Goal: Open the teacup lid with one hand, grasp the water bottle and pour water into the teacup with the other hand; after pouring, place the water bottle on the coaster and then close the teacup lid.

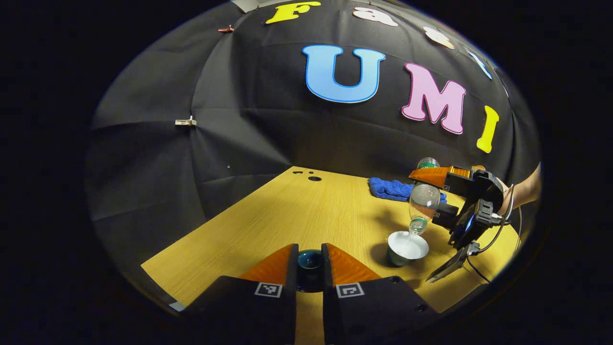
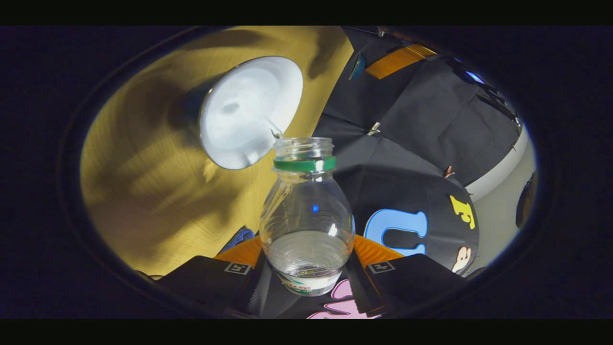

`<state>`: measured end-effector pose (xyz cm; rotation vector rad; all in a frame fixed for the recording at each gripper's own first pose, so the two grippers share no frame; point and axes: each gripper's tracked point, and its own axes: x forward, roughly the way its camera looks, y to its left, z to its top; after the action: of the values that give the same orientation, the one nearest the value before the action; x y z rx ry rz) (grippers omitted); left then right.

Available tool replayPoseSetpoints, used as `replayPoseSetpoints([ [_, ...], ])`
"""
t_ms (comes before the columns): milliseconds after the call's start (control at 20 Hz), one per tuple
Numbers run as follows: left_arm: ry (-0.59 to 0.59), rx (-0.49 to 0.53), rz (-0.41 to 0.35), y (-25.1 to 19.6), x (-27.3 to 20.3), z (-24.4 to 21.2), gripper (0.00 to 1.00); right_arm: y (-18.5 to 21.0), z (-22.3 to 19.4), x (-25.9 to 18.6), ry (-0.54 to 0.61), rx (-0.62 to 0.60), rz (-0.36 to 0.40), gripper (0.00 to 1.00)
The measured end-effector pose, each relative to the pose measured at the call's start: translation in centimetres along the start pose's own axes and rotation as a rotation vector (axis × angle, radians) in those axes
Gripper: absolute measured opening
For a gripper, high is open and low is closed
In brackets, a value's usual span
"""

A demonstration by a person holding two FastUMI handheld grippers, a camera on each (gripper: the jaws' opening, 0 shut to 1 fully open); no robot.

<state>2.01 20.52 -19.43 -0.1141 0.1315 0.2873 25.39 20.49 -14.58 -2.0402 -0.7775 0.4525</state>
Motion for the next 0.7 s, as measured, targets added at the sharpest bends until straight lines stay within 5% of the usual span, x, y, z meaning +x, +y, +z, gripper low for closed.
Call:
replayPoseSetpoints([
  [700,0.018,0.017,0.0,-1.7,0.5,0.3,0.27,0.6,0.6,0.1,0.005,0.024,0.037,0.72],
])
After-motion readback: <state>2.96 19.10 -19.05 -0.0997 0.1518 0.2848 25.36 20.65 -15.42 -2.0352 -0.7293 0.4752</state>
